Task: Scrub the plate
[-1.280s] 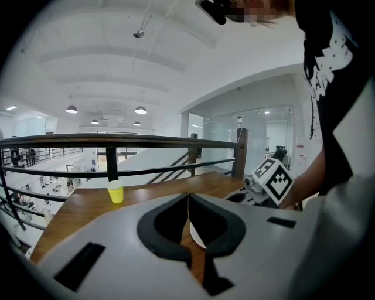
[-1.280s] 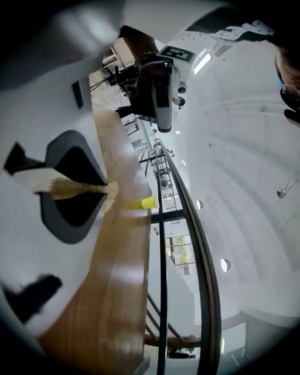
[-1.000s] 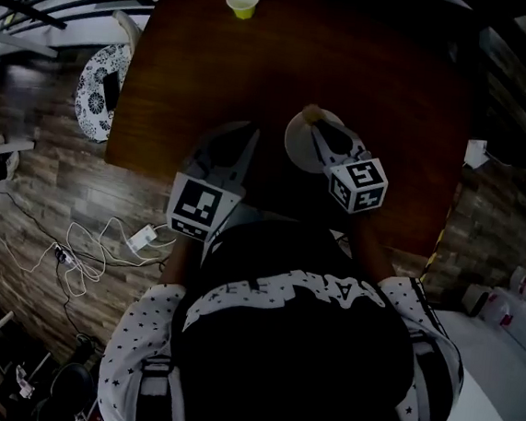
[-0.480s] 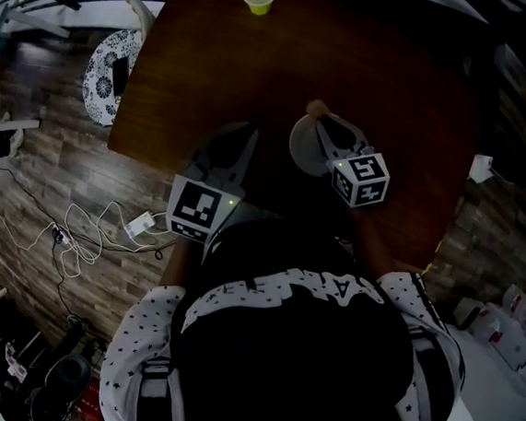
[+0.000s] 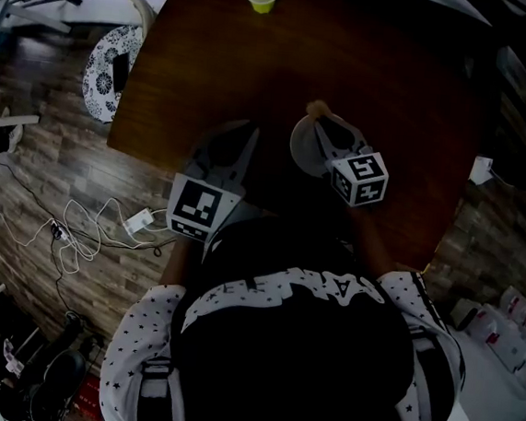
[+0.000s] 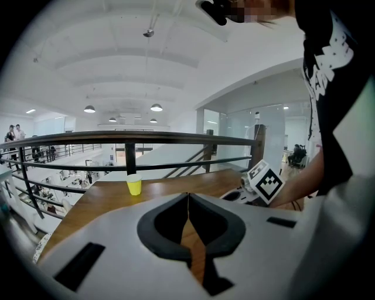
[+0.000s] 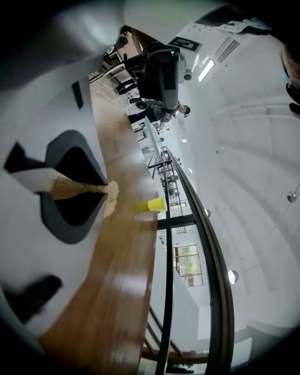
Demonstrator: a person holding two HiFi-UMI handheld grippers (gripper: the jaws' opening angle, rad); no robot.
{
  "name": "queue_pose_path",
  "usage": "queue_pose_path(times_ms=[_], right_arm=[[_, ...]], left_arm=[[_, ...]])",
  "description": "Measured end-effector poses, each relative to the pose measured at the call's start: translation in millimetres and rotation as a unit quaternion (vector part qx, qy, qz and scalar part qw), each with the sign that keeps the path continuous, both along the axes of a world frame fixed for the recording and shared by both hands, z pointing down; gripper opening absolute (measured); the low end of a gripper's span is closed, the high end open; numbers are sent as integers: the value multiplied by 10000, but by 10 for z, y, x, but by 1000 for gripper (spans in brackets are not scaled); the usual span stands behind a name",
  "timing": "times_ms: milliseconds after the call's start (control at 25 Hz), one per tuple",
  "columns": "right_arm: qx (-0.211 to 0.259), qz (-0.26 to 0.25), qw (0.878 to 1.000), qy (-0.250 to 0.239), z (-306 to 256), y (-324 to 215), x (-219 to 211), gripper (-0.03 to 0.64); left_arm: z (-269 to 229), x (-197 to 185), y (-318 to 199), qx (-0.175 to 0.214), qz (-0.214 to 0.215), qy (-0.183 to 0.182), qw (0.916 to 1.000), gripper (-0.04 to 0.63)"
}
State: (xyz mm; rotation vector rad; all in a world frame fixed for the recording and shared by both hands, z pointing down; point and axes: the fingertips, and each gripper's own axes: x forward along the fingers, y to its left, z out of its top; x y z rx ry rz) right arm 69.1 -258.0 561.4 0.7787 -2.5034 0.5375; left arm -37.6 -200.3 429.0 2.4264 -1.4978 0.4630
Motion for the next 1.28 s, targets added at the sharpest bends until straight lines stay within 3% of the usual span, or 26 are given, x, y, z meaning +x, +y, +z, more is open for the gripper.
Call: queue_pose_path(times_ms=[1280], right_arm=[[-205,11,9998,7,-17,339,-52,49]], left_arm=[[0,122,61,0,373,-16,9993,14]])
